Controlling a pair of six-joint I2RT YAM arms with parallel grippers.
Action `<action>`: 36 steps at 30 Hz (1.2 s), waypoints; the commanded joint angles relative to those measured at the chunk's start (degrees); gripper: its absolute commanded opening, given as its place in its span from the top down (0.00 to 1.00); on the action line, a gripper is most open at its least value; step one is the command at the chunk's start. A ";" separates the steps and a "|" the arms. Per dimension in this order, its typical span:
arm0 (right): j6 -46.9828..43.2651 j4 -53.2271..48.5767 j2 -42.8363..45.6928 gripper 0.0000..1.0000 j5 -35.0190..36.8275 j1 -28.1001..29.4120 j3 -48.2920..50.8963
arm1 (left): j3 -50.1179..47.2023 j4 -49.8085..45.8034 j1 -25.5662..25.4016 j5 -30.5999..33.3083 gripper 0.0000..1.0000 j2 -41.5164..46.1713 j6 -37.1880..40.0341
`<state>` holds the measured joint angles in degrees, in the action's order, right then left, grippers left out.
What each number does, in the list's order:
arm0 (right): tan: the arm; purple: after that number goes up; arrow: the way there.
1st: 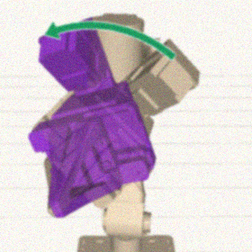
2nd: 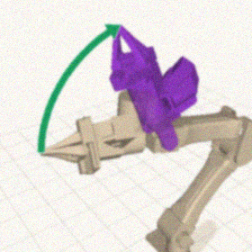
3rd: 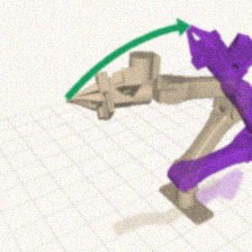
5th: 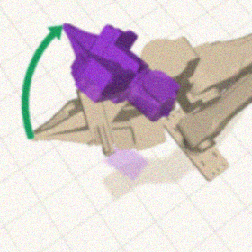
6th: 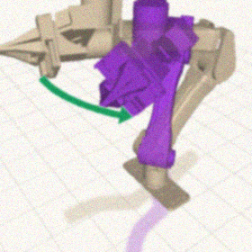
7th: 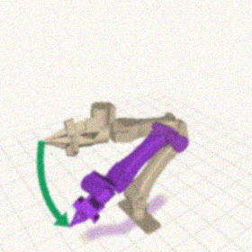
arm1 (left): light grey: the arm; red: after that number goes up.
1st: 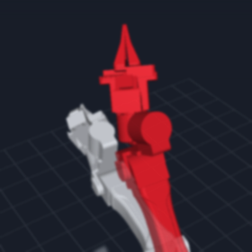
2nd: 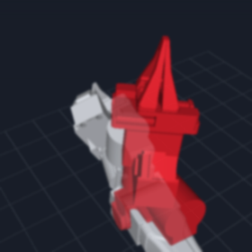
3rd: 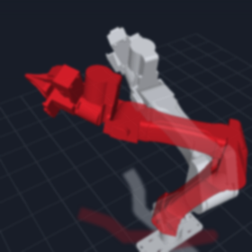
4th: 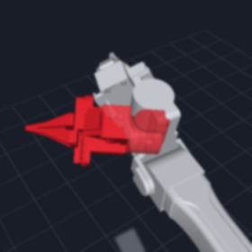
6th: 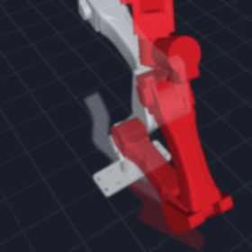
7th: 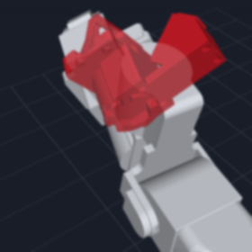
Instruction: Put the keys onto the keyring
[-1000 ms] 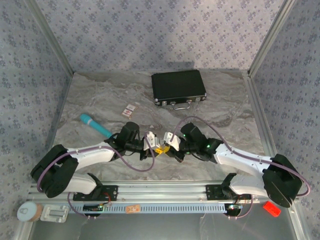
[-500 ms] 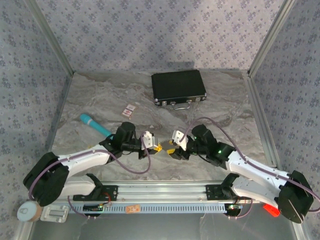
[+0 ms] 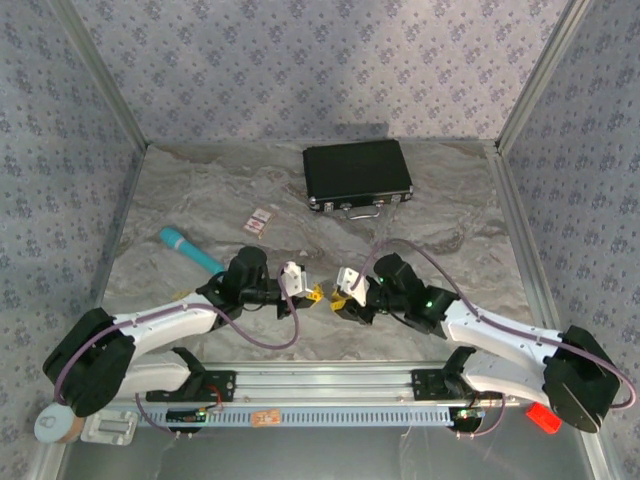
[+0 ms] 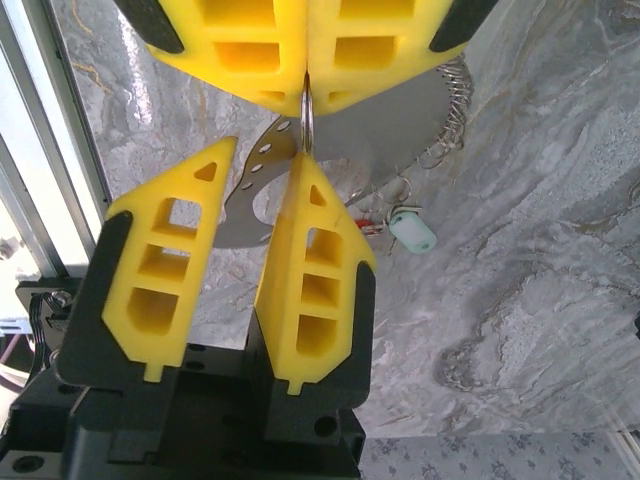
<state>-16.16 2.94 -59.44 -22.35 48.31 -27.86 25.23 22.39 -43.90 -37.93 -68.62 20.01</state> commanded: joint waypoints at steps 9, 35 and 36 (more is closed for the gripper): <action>1.13 3.14 5.04 0.67 -1.30 -2.62 0.41 | -0.27 3.14 -0.77 -0.39 1.00 0.34 -0.32; 0.27 5.51 -4.37 1.00 -6.43 -1.49 -4.21 | -0.32 3.72 -1.13 1.13 0.91 -0.20 -0.93; 0.04 4.63 -4.30 1.00 -6.05 -1.48 -4.59 | -0.36 3.29 -1.11 1.99 0.84 0.04 -1.32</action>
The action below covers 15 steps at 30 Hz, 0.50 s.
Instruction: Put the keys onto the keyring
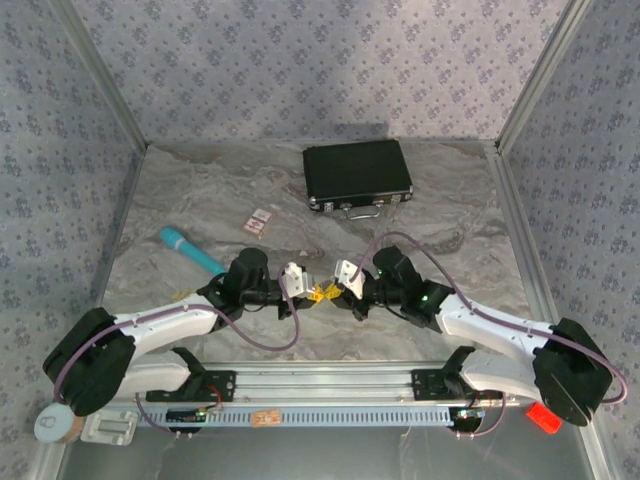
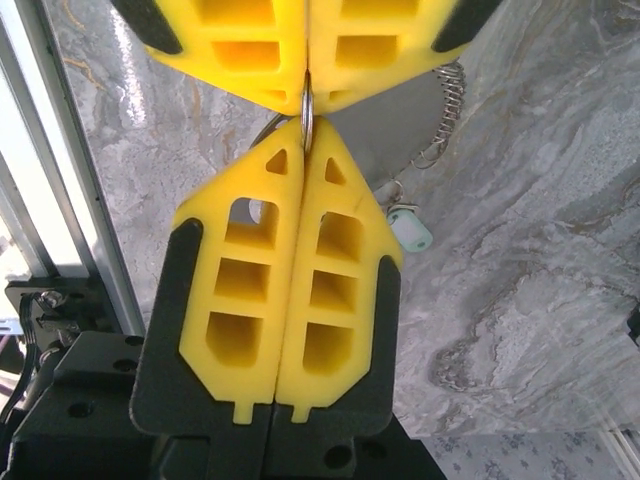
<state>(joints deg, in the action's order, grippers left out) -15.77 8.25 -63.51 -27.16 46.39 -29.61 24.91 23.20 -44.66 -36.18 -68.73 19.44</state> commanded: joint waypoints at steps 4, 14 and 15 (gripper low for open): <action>-2.39 -7.02 0.18 1.00 1.79 0.61 -4.98 | -1.27 -0.88 -0.36 4.22 0.63 3.18 -1.44; -12.74 -29.25 -4.80 1.00 9.94 3.97 -16.77 | -3.59 -3.69 -0.34 6.05 0.63 8.44 -3.00; -13.32 -30.09 -5.04 1.00 10.38 4.21 -17.83 | -3.55 -3.56 -0.37 5.71 0.63 8.31 -3.00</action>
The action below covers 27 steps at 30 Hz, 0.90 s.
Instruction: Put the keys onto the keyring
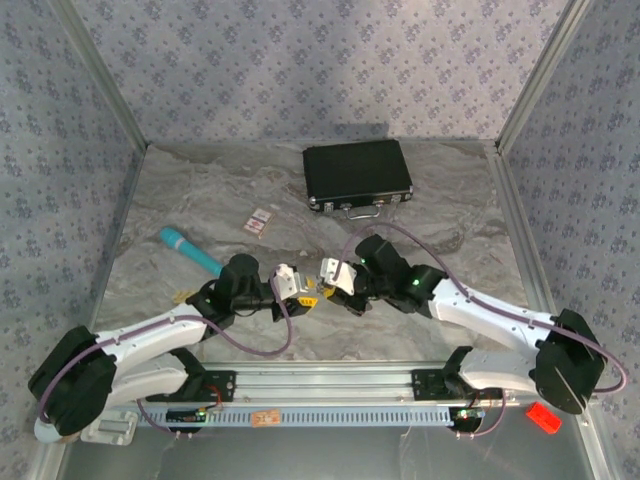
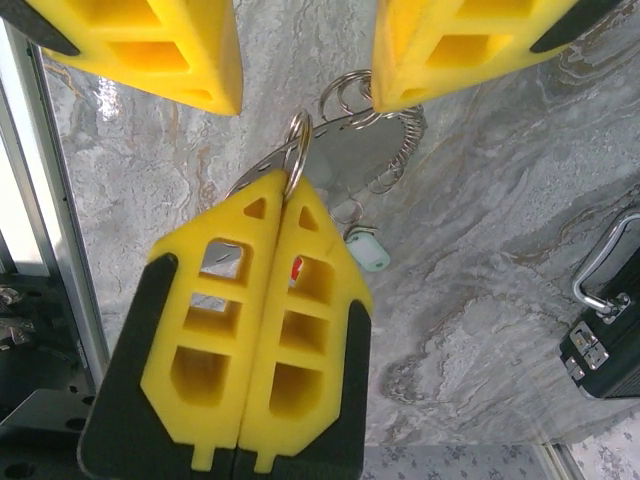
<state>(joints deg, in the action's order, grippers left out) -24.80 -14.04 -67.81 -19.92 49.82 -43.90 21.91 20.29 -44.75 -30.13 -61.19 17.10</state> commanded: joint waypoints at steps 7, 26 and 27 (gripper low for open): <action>-7.84 -11.89 -3.81 1.00 5.16 3.10 -9.01 | -0.11 0.67 -0.35 -2.83 0.68 -0.55 -0.67; -9.60 -11.43 -6.47 1.00 0.92 3.99 -11.19 | 0.24 1.32 -0.25 -4.46 0.95 -1.04 0.39; -9.44 -10.97 -6.27 1.00 0.07 3.80 -10.74 | 0.32 1.42 -0.27 -4.41 0.95 -1.04 0.34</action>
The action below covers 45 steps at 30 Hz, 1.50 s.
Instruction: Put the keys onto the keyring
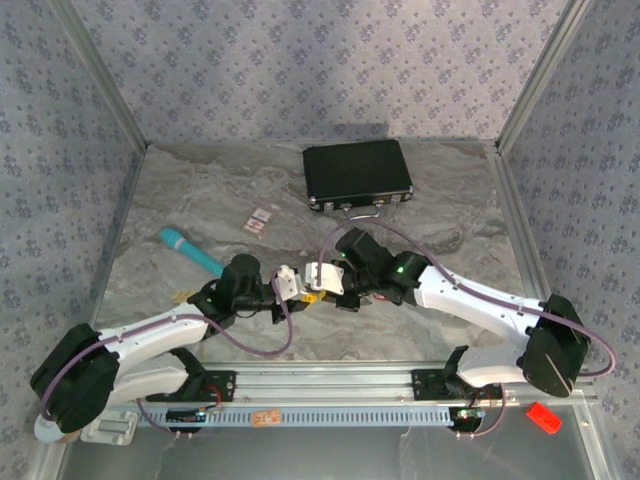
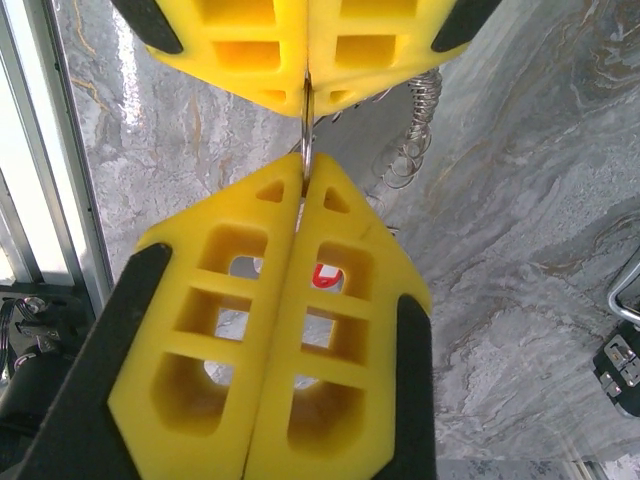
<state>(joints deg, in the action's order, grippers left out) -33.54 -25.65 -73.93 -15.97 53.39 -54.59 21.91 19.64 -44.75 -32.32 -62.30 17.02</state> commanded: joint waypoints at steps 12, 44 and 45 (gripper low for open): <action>0.77 3.19 1.11 1.00 -7.47 -1.34 2.57 | 0.25 1.39 -0.25 -1.63 0.99 1.72 0.56; 16.51 43.93 3.82 0.84 -23.80 -9.08 22.71 | -6.18 17.48 0.24 -1.00 1.00 1.48 -7.15; 16.58 44.08 3.55 0.85 -23.98 -9.06 22.61 | -6.21 17.59 0.19 -1.00 1.00 1.48 -7.17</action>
<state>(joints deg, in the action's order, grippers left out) -17.69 16.58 -69.36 -38.65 43.83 -31.64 16.03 33.30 -44.64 -32.05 -60.53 10.79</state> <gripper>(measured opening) 0.158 0.043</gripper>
